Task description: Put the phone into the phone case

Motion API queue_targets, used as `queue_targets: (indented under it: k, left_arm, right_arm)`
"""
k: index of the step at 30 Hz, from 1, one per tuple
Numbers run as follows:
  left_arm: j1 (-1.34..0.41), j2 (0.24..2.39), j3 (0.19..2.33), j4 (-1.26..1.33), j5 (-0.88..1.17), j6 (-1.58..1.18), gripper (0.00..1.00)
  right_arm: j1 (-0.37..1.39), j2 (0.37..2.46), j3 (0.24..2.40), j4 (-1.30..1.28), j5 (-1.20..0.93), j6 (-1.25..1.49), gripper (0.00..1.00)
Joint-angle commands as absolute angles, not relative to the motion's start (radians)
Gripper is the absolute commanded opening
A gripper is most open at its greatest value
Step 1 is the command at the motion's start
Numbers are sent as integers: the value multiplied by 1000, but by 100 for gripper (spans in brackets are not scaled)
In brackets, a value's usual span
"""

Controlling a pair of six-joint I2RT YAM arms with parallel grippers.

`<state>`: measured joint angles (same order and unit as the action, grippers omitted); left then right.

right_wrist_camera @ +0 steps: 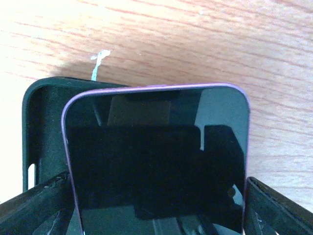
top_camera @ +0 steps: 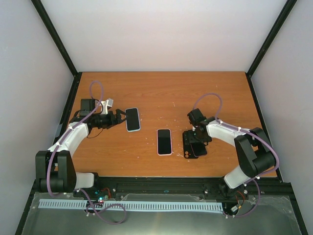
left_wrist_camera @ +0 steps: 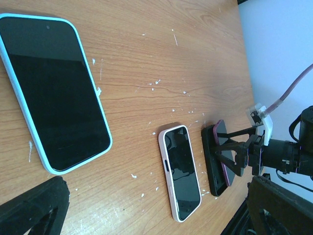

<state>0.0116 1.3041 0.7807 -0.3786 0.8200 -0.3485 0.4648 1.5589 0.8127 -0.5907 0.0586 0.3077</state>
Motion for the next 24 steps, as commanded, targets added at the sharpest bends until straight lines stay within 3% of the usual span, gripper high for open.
queue_targets:
  k: [1,6,15,24]
  left_arm:
    - [17,1285,789,-359,835,-328,100]
    - [17,1283,789,-359,835,-327,100]
    - [17,1277,786,-359,834,-330,100]
    - [17,1274,785,-363,827,-328,100]
  right_arm:
    - [460,1552,832,-616,29,290,91]
    - [460,1543,833,-653,67,314,90]
    - [460,1550,835,-630,44,328,72]
    - [462,1502,923,-727,35,372,62]
